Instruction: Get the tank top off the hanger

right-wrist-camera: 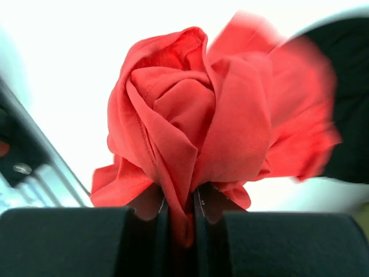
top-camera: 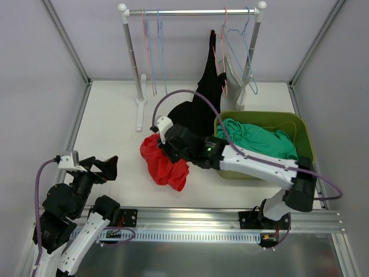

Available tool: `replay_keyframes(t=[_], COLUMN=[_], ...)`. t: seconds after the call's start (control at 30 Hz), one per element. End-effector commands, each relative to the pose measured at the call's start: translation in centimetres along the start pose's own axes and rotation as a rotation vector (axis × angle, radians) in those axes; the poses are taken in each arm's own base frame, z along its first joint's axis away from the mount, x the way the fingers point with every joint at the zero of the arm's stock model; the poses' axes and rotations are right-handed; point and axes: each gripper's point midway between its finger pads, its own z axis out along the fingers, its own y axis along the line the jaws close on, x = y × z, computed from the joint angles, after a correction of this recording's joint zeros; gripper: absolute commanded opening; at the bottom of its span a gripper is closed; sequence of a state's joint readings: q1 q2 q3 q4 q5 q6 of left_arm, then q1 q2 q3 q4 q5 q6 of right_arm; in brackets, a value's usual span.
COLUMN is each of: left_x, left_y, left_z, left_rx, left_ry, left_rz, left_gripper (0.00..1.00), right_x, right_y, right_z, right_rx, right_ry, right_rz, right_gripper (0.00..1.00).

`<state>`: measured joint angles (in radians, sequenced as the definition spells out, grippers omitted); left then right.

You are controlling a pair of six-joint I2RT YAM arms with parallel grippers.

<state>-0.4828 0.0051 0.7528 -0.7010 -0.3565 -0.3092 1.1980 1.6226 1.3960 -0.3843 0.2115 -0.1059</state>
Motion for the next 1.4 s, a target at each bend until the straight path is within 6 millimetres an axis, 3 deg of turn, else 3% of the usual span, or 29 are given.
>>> replay_keyframes(t=[0.0,0.1,0.2,0.3,0.33,0.4,0.43,0.6,0.73,0.8,0.87,0.9,0.97,1.0,1.03,1.1,1.13,1.2,1.23,1.37], left_x=[-0.9,-1.0,-1.2,-1.4,-1.4,-1.2,-1.2,-1.1,-1.1,-1.0,-1.0,-1.0,-1.0,-1.0,-0.9,-0.9,-0.9,-1.0,-1.0,-0.9], left_y=[0.0,0.0,0.0,0.1,0.1,0.0,0.1,0.0,0.0,0.0,0.0,0.0,-0.1,0.0,-0.1,-0.1,-0.1,-0.1,-0.1,-0.2], left_z=[-1.0,-1.3,-1.6,-1.9,-1.9,-1.7,-1.7,-1.6,-1.6,-1.6,-1.6,-1.6,-1.5,-1.5,-1.5,-1.6,-1.6,-1.7,-1.7,-1.6], left_rx=[0.029,0.036,0.041,0.049,0.048,0.048,0.044,0.044,0.045,0.046,0.047,0.045,0.049,0.047,0.05,0.053,0.056,0.055,0.054,0.059], left_ry=[-0.055,-0.066,-0.084,-0.097,-0.1,-0.09,-0.089,-0.085,-0.088,-0.084,-0.083,-0.082,-0.079,-0.079,-0.077,-0.081,-0.081,-0.084,-0.086,-0.082], left_rz=[0.004,0.0,-0.007,-0.013,-0.013,-0.009,-0.009,-0.007,-0.01,-0.007,-0.007,-0.006,-0.004,-0.004,-0.003,-0.003,-0.004,-0.005,-0.005,-0.002], left_gripper=[0.99,0.99,0.99,0.99,0.99,0.99,0.99,0.99,0.99,0.99,0.99,0.99,0.99,0.99,0.99,0.99,0.99,0.99,0.99,0.99], right_x=[-7.9,-11.2,-14.4,-16.3,-17.8,-18.6,-20.0,-20.6,-17.9,-16.1,-13.5,-12.0,-9.4,-7.8,-6.0,-3.4,-0.9,1.3,3.2,8.2], right_y=[-1.8,-2.9,-5.6,-8.1,-8.9,-10.2,-11.1,-15.4,-19.6,-20.9,-23.2,-23.7,-25.4,-25.8,-27.4,-28.1,-28.7,-29.2,-29.6,-31.7], right_z=[-7.2,-12.0,-17.5,-22.0,-24.6,-27.0,-30.1,-37.5,-42.8,-41.8,-42.7,-40.6,-40.4,-37.5,-37.3,-35.6,-32.4,-29.6,-26.9,-22.0], right_rx=[0.041,0.052,0.153,0.244,0.261,0.283,0.308,0.503,0.702,0.76,0.881,0.897,0.942,0.91,0.958,0.929,0.867,0.826,0.796,0.758], right_ry=[-0.249,-0.358,-0.467,-0.532,-0.588,-0.611,-0.672,-0.743,-0.75,-0.691,-0.642,-0.584,-0.557,-0.513,-0.484,-0.47,-0.424,-0.394,-0.355,-0.248], right_rz=[-0.01,-0.052,-0.079,-0.109,-0.095,-0.094,-0.084,-0.078,-0.019,-0.006,0.056,0.074,0.136,0.177,0.237,0.329,0.42,0.494,0.542,0.699], right_gripper=[0.0,0.0,0.0,0.0,0.0,0.0,0.0,0.0,0.0,0.0,0.0,0.0,0.0,0.0,0.0,0.0,0.0,0.0,0.0,0.0])
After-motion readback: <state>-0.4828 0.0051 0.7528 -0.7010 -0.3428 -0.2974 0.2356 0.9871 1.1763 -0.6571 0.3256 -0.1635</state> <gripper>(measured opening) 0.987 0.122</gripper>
